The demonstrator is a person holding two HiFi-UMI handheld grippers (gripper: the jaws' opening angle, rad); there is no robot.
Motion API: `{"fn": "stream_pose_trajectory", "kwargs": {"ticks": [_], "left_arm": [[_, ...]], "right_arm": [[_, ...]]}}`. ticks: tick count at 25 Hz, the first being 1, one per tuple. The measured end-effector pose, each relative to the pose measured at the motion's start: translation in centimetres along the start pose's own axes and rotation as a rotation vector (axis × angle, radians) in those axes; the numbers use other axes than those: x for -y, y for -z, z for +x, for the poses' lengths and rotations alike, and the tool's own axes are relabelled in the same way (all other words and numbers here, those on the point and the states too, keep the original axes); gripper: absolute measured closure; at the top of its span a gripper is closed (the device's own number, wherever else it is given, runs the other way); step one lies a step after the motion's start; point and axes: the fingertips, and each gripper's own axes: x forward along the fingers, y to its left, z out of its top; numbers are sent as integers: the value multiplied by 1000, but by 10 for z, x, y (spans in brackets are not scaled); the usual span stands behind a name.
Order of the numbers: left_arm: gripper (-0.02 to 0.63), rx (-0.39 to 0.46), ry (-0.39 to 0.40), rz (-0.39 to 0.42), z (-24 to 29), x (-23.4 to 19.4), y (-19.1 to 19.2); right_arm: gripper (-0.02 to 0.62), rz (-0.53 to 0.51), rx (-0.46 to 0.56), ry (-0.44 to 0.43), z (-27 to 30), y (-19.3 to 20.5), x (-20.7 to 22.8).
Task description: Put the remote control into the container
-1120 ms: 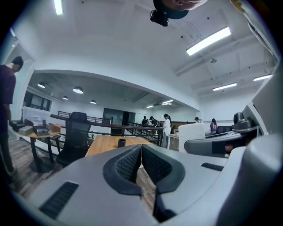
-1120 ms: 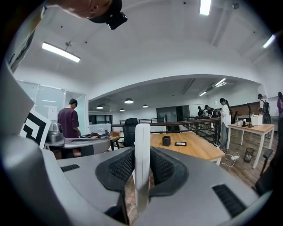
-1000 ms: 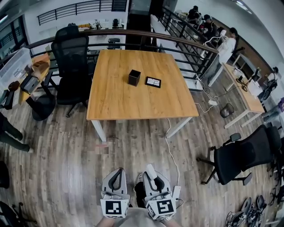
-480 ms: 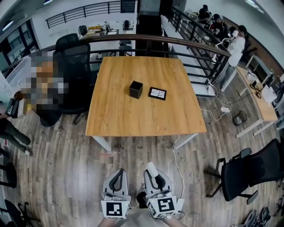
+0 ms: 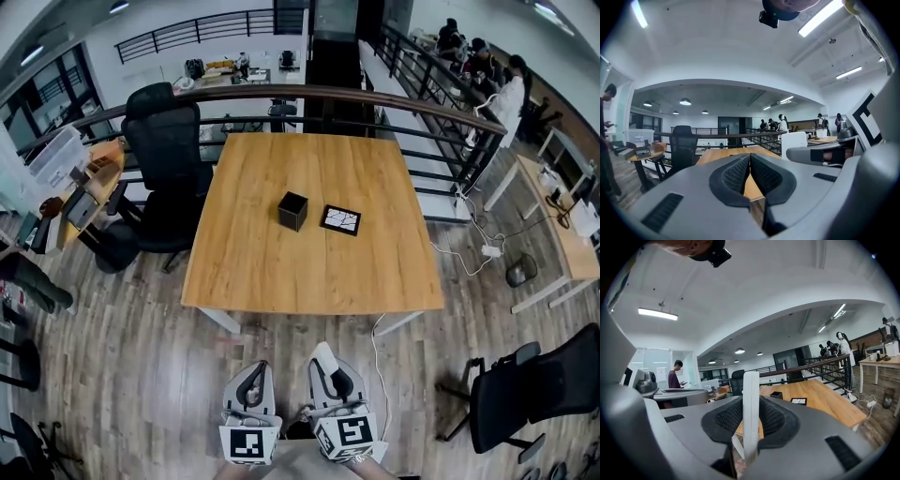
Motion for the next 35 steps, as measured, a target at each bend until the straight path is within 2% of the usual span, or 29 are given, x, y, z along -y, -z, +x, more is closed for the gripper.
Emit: {"fn": "stream_pose_trajectory", "kwargs": {"ticks": [8, 17, 20, 24, 27, 32, 35], "left_arm": [[592, -11, -42, -15, 49, -30, 11], [592, 22, 78, 0, 158, -54, 3], [592, 19, 115, -25, 191, -73, 2], [592, 8, 152, -58, 234, -106, -1], [592, 36, 184, -63, 262, -130, -15], [592, 105, 200, -6, 291, -169, -36], [592, 67, 158, -101, 298, -193, -27]], "right_arm": [[490, -29, -20, -42, 47, 0, 7], [491, -51, -67, 58, 131, -8, 50], [491, -44, -93, 107, 166, -11, 59], [491, -88, -104, 129, 212, -26, 55], [491, -112, -88, 152, 242, -41, 48], [491, -145, -80, 156, 288, -53, 37], [491, -165, -79, 138, 308, -58, 28]]}}
